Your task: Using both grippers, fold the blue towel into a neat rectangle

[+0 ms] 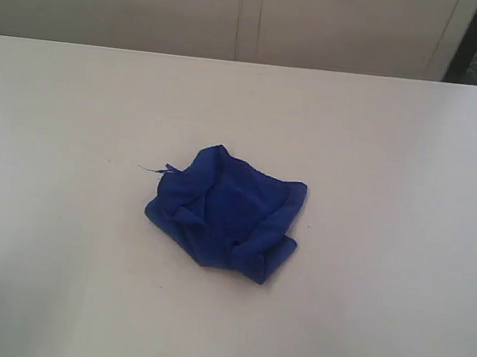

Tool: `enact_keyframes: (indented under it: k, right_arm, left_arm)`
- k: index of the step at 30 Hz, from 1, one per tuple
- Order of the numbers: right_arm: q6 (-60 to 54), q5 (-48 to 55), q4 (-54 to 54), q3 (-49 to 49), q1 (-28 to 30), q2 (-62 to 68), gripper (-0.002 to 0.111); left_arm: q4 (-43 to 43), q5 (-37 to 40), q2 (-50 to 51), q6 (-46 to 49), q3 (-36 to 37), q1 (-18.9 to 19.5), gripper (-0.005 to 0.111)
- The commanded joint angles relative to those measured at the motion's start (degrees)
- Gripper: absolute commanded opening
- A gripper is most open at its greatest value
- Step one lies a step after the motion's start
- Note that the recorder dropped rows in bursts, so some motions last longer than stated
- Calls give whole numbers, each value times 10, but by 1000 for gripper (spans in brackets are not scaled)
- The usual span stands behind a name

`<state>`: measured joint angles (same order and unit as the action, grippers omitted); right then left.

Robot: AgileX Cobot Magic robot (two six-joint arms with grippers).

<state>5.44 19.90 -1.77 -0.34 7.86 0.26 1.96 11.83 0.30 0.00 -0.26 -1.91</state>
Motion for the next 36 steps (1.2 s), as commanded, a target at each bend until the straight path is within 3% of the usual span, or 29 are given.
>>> enact_keyframes:
  k: [1, 13, 26, 36]
  right_arm:
    - [3, -3, -2, 3, 2, -3, 0]
    - [3, -11, -2, 3, 2, -3, 0]
    - [3, -288, -2, 3, 2, -3, 0]
    - [3, -324, -2, 3, 2, -3, 0]
  left_arm:
    - [6, -1, -3, 0, 3, 0, 0]
    - [6, -1, -3, 0, 3, 0, 0]
    - [6, -1, -3, 0, 3, 0, 0]
    - [6, -1, -3, 0, 3, 0, 0]
